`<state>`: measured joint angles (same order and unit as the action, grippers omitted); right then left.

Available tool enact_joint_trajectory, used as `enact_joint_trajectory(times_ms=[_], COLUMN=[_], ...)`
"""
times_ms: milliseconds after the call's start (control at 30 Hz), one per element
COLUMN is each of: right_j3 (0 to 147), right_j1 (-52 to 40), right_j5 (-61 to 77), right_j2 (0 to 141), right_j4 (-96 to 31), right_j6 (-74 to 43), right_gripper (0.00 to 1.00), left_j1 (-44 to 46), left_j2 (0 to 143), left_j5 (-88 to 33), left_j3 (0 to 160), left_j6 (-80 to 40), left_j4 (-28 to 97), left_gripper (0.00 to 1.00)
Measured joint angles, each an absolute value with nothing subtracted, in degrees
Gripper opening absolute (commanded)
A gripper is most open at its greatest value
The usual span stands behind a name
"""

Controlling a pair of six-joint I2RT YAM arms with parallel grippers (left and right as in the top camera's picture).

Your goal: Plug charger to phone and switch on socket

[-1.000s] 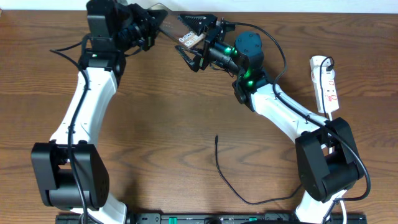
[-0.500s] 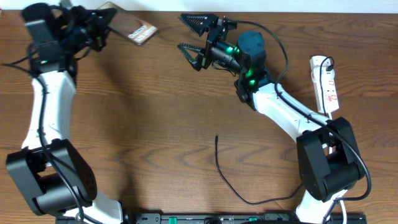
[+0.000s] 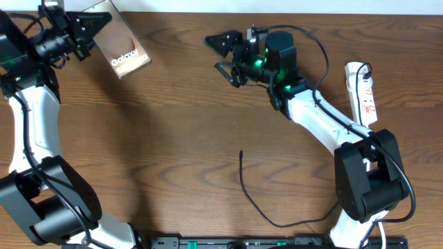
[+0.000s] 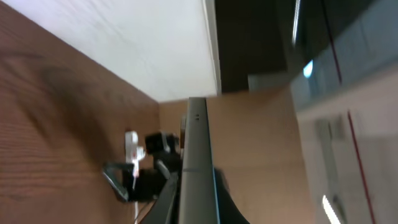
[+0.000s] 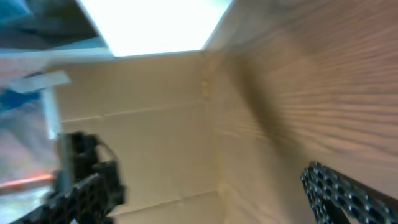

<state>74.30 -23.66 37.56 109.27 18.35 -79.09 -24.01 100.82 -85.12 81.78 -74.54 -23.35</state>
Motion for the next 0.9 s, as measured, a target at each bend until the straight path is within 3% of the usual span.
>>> enact_joint_trajectory(times_ms=[267,567,900], right_j3=[76.25,87.39,88.53], right_j1=[-23.66,-23.73,-26.92], right_j5=[36.64,25.8,15.88], right_j2=[109.3,109.27,109.36], right_j4=[-6.7,-37.1,-53.23], right_j6=[-62.41,-48.42,-44.71], right_gripper=[0.99,0.99,0.99], left_j1=[-23.97,-23.97,-23.97], left_j2=[100.82,100.82,100.82], left_j5=[-88.47,-88.64,-88.64], left_j3=[81.78,81.78,81.78], left_j6=[-73.38,-70.06,-68.66], left_j4=[-24.27,-24.29,-24.29], left_gripper=[0.07,0.07,0.08])
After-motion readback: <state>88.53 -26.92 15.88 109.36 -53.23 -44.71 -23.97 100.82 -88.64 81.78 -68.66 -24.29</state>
